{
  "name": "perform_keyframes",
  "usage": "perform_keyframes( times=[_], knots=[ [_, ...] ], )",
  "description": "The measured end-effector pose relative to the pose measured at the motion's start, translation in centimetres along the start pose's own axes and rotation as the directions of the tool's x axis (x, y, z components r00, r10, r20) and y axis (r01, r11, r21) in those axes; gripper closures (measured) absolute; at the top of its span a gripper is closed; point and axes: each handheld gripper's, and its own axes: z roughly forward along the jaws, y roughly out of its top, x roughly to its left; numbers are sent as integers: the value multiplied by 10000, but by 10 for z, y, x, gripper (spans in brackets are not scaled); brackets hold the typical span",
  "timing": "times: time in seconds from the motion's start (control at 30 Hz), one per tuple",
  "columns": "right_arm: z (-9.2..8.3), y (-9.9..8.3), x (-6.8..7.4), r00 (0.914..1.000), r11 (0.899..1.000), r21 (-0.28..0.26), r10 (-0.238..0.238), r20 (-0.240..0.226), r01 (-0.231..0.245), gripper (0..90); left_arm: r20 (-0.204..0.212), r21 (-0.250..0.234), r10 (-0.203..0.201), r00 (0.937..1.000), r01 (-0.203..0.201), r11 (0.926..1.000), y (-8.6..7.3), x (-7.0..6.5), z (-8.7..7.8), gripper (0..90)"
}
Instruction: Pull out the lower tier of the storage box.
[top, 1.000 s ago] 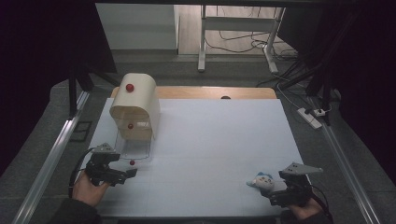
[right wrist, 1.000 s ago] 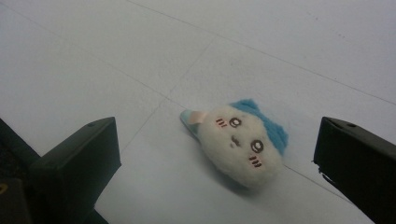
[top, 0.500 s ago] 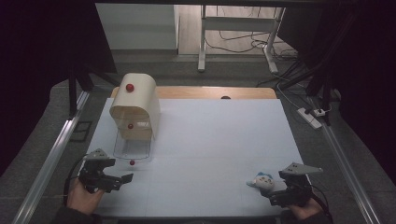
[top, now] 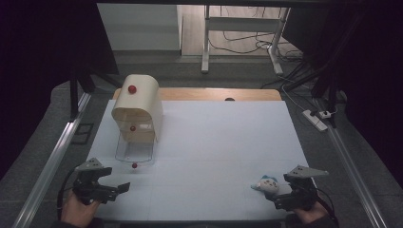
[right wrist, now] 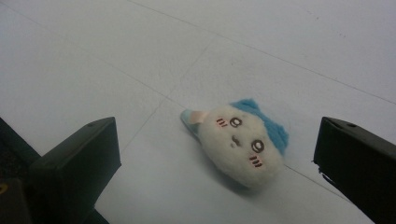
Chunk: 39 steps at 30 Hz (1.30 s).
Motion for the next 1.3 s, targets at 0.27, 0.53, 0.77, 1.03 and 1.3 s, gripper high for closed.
perform_keyframes(
  times=[0.27, 0.53, 0.77, 1.03, 1.3],
  knots=[
    [0, 0, 0, 10000, 10000, 3, 26, -14, -26, 0, -57, -109, -74, 10000, 73, 9999, -6, 0, -6, 0],
    [0, 0, 0, 10000, 10000, 2, 30, -13, -30, 0, -158, -308, -127, 9998, 123, 9994, -10, 1, -12, 0],
    [0, 0, 0, 10000, 10000, 5, -5, -5, 5, 0, -300, -350, -134, 9995, 123, 9993, -12, 0, -15, 0],
    [0, 0, 0, 10000, 10000, 7, -15, -10, 15, 0, -437, -346, -156, 9989, 141, 9993, -16, 1, -19, 0],
    [0, 0, 0, 10000, 10000, 5, -20, -9, 20, 0, -546, -350, -141, 9984, 122, 9993, -20, 1, -24, 0]
  ],
)
